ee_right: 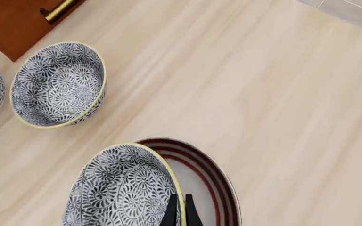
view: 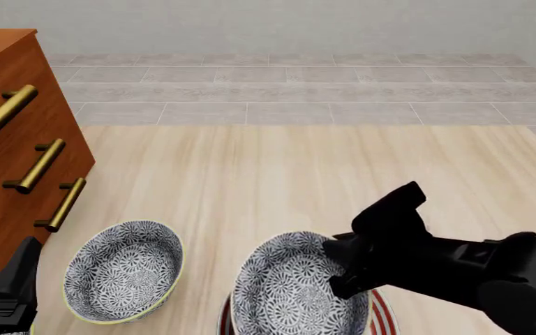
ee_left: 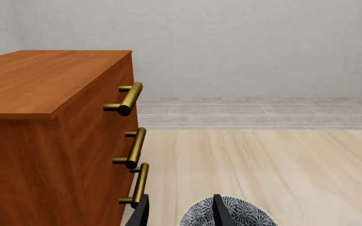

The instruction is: Pick up the bowl and put it in the front on the plate.

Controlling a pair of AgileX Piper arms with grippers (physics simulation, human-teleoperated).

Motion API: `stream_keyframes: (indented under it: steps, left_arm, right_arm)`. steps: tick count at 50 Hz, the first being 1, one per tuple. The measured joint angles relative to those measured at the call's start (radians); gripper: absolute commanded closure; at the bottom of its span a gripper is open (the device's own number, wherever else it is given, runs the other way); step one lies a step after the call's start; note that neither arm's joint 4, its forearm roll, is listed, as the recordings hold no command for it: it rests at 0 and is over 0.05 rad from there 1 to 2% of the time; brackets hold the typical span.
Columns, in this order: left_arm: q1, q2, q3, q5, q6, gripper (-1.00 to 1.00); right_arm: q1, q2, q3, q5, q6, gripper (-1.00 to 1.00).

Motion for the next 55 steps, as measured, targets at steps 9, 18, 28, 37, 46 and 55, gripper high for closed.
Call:
stream_keyframes:
  steps: [9, 18, 28, 37, 46, 55]
  left_arm:
    - [0.000, 0.000, 0.000, 0.000, 0.000, -1.00]
    - [0.000, 0.000, 0.000, 0.000, 0.000, -1.00]
    - [0.000, 0.000, 0.000, 0.000, 0.000, -1.00]
    - [0.000, 0.000, 0.000, 0.000, 0.000, -1.00]
    - [0.000, 0.000, 0.000, 0.000, 0.000, -1.00]
    - [0.000, 0.000, 0.000, 0.000, 0.000, -1.00]
  right_arm:
    - [0.011, 0.007, 0.028, -0.019, 0.014, 1.00]
    - [0.020, 0.023, 0.050, -0.040, 0.021, 1.00]
    - [0.022, 0.039, 0.072, -0.063, 0.023, 1.00]
    - [0.014, 0.049, 0.090, -0.083, 0.022, 1.00]
    - [0.003, 0.056, 0.097, -0.097, 0.015, 1.00]
    - [-0.006, 0.067, 0.097, -0.109, 0.004, 1.00]
